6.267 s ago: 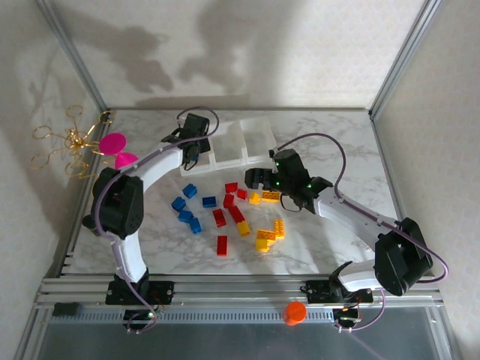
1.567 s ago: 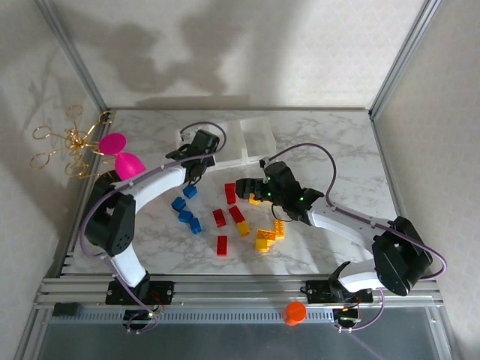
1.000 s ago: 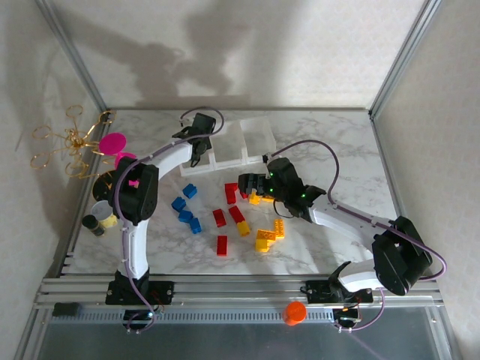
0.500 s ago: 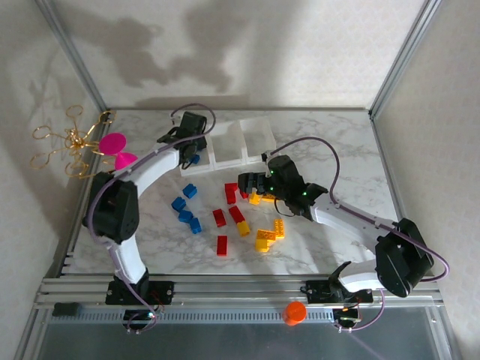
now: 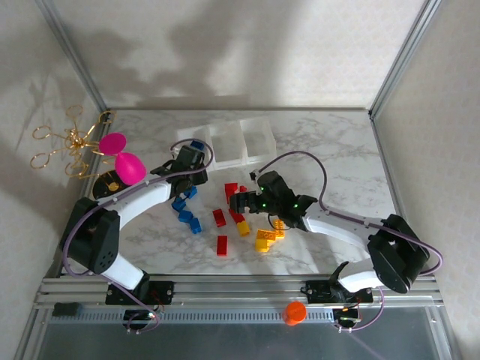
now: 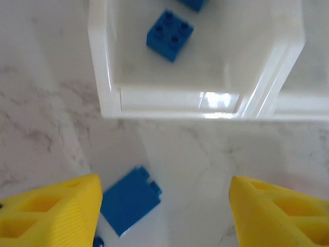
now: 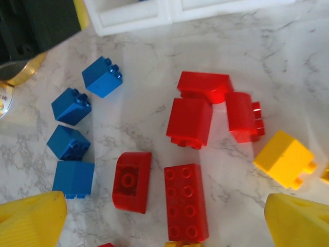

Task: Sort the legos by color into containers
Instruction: Pick up the lego from the middle-left of the table.

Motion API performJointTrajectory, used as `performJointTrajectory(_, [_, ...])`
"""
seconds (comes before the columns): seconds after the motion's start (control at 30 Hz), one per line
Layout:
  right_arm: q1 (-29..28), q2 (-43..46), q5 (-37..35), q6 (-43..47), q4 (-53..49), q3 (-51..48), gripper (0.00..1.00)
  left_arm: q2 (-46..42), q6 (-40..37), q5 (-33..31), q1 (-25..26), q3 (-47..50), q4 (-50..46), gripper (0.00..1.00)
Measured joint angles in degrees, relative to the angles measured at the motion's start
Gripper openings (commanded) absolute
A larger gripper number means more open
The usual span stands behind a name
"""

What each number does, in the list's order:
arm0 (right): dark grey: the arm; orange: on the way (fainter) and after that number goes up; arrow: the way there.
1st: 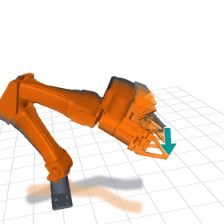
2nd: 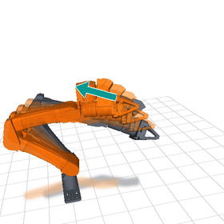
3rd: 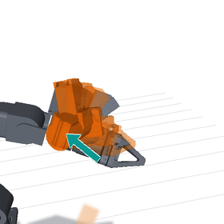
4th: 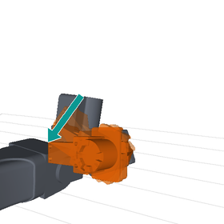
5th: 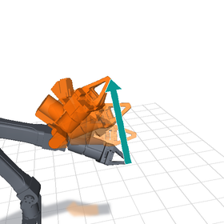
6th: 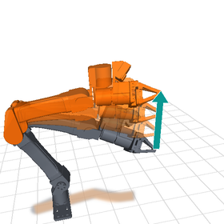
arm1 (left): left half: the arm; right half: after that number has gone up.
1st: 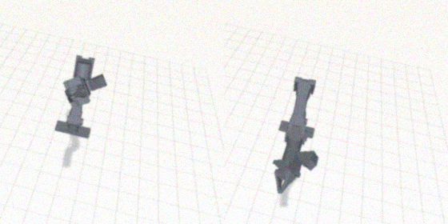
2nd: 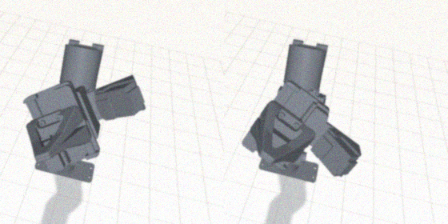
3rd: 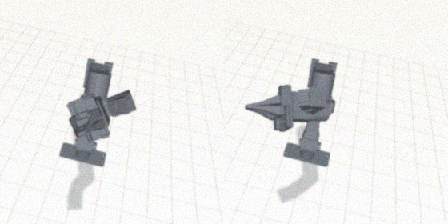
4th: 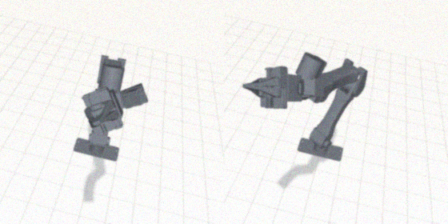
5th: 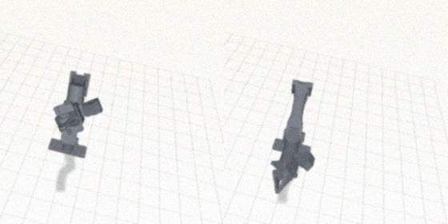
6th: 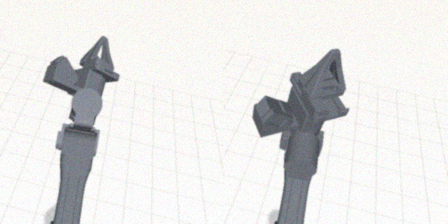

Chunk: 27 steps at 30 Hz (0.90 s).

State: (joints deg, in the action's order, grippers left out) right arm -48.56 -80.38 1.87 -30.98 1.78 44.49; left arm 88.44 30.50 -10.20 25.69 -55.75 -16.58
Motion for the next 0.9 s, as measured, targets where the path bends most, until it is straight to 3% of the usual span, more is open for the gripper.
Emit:
performJointTrajectory(0.37, [-1.6,-3.0,2.1,-1.7,6.1,-0.9,0.99,0.7,-0.6,3.2,0.1,3.0,0.1,0.71])
performJointTrajectory(0.9, [-1.6,-4.7,2.3,-1.7,6.6,-0.9,0.99,7.8,-0.7,-0.2,0.1,2.9,0.1,0.70])
